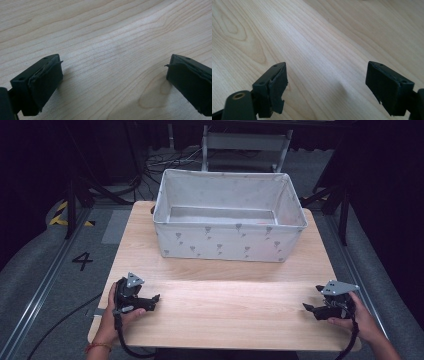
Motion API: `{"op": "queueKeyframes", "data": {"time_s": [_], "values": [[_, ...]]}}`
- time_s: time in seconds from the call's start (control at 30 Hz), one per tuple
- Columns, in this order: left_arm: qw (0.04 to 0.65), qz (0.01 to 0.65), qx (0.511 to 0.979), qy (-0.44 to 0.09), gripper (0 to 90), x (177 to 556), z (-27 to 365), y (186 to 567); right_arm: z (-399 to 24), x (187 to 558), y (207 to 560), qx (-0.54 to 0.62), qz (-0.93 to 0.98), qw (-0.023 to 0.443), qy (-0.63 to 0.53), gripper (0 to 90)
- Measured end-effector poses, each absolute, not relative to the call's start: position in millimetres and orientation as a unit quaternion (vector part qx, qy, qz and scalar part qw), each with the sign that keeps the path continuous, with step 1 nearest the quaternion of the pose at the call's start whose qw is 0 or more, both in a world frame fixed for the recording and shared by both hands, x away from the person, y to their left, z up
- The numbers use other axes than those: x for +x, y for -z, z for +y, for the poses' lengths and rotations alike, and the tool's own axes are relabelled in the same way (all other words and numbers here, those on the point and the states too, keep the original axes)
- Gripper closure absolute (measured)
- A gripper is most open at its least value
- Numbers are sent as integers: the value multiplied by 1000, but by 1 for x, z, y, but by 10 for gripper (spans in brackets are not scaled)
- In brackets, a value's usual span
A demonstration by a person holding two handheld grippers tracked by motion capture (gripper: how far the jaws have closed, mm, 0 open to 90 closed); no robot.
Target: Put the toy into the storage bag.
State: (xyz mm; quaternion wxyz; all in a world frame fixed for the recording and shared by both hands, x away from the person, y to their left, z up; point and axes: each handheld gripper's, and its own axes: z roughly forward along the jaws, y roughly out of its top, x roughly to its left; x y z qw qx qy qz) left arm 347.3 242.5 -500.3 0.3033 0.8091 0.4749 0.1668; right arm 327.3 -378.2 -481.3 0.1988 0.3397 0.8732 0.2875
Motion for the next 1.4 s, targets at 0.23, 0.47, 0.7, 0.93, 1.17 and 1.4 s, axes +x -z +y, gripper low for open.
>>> {"op": "queueKeyframes", "data": {"time_s": [0.23, 0.47, 0.7, 0.93, 1.17, 1.4], "values": [[302, 473, 811, -165, 6, 348, 243, 500, -386, 318, 495, 368, 855, 188, -314, 185], [303, 471, 812, -162, 3, 349, 243, 500, -397, 313, 506, 416, 818, 167, -361, 178], [301, 470, 814, -161, 3, 349, 243, 500, -398, 313, 506, 419, 818, 168, -357, 155], [300, 472, 813, -163, 5, 349, 242, 500, -398, 313, 506, 419, 818, 168, -357, 154], [302, 470, 814, -162, 2, 350, 242, 500, -398, 313, 506, 419, 818, 168, -357, 154], [302, 469, 814, -163, 2, 350, 242, 500, -398, 313, 506, 419, 818, 168, -357, 154]]}}
